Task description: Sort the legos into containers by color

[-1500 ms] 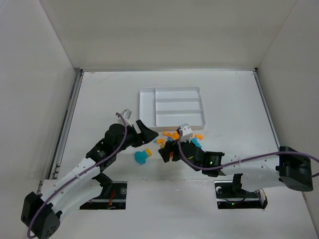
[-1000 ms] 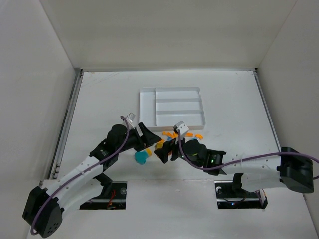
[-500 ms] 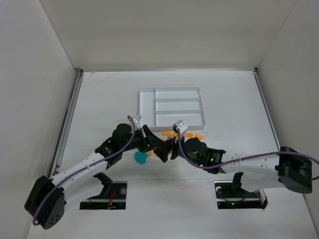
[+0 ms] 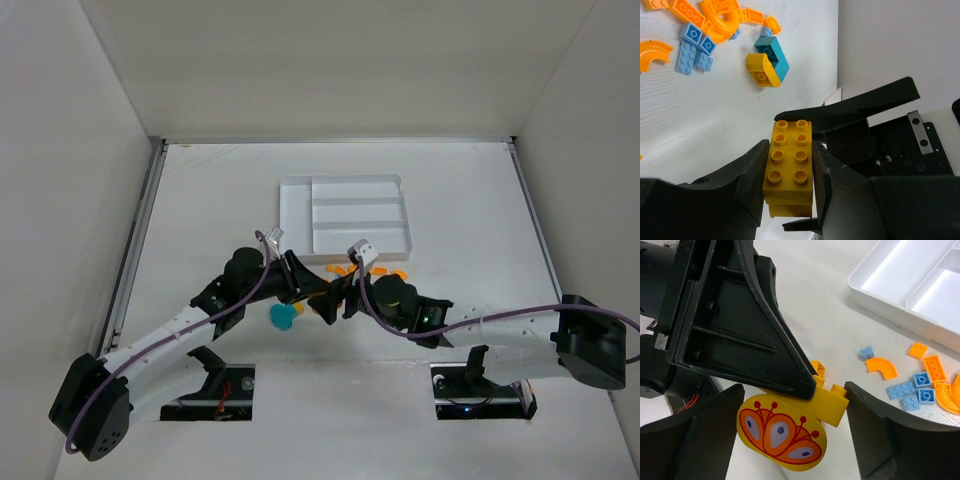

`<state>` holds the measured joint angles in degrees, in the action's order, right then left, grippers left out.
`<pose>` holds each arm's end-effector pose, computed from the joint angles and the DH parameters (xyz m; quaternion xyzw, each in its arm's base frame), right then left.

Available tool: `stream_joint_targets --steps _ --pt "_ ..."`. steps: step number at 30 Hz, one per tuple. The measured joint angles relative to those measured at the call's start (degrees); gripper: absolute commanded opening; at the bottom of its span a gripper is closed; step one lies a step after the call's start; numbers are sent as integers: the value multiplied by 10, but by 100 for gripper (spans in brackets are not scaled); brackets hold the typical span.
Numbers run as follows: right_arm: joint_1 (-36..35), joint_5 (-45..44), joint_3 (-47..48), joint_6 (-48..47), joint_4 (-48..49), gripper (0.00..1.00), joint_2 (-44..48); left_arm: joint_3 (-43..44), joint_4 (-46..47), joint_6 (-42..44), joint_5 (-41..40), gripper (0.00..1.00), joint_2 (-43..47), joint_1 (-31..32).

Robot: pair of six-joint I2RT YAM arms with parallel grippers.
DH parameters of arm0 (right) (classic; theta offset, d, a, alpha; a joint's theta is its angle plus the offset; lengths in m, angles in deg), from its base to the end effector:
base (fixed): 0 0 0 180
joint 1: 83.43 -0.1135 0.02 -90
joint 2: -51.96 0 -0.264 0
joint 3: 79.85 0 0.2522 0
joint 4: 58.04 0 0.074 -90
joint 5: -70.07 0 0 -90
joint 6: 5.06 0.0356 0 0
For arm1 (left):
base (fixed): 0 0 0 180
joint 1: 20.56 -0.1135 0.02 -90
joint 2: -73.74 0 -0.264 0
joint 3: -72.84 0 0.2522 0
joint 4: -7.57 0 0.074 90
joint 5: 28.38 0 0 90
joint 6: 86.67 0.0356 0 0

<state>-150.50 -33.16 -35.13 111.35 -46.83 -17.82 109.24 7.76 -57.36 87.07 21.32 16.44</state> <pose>0.1099 0.2388 0.2284 -0.2051 0.7579 0.3840 0.4859 0.1533 -0.1347 0.2242 -0.0297 0.7888 -0.5585 0.2548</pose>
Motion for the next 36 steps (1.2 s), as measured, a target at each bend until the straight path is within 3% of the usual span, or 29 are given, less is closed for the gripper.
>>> stream_joint_targets --steps 8,15,23,36 --pt "3 -4 -6 5 12 100 9 -2 0 -10 -30 9 7 -24" --pt "9 -26 -27 19 8 100 53 -2 0 3 -119 9 32 -12" --pt "20 -11 -30 25 6 100 45 -2 3 55 -245 10 44 75" --pt "28 21 -16 23 26 91 -31 -2 6 61 -261 10 36 90"
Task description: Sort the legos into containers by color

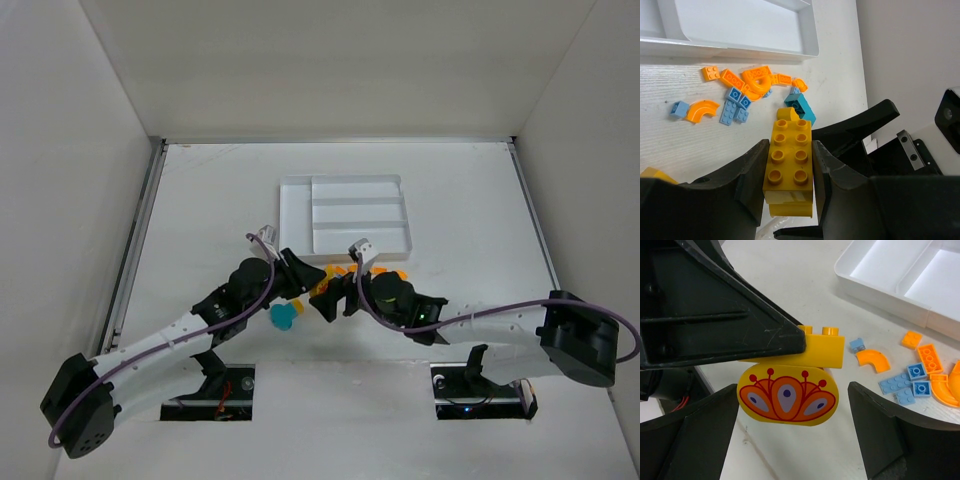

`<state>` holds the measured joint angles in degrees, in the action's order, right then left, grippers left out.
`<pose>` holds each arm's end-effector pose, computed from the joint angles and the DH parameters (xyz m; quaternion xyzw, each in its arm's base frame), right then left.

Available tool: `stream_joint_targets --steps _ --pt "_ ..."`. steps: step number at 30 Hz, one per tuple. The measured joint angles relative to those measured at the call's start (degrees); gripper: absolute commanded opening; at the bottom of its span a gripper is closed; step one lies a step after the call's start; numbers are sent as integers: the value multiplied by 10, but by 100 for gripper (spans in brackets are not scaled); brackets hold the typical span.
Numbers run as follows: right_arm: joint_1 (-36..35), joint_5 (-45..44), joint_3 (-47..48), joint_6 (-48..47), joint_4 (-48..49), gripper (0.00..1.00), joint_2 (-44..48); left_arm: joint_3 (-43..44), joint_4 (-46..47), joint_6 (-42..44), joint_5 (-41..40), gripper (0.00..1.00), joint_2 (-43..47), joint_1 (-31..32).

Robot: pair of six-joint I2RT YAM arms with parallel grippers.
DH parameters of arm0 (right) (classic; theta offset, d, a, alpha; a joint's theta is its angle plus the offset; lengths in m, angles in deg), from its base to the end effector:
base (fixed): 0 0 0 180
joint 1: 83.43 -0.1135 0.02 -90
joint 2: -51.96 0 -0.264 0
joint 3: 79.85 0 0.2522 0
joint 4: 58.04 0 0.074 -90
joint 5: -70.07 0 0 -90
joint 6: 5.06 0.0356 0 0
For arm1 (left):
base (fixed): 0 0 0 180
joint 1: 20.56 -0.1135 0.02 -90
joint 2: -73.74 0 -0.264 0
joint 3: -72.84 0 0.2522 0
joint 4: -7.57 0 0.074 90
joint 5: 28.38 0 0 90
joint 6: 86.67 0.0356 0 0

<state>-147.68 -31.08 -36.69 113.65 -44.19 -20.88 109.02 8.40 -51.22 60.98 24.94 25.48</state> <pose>0.1218 0.2366 0.2112 -0.1865 0.7740 0.3818 0.4695 0.1388 -0.1433 0.2346 -0.0611 0.7736 -0.4825 0.4063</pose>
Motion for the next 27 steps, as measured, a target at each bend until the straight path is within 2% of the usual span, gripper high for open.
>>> stream_joint_targets --steps 6,14,27 --pt "9 0 1 0 18 82 -10 0 1 0 5 10 -6 0" --pt "14 -1 1 5 49 62 -20 0 2 0 5 10 -15 -3" --pt "16 1 -5 19 73 59 -27 0 2 0 42 10 -14 -40"
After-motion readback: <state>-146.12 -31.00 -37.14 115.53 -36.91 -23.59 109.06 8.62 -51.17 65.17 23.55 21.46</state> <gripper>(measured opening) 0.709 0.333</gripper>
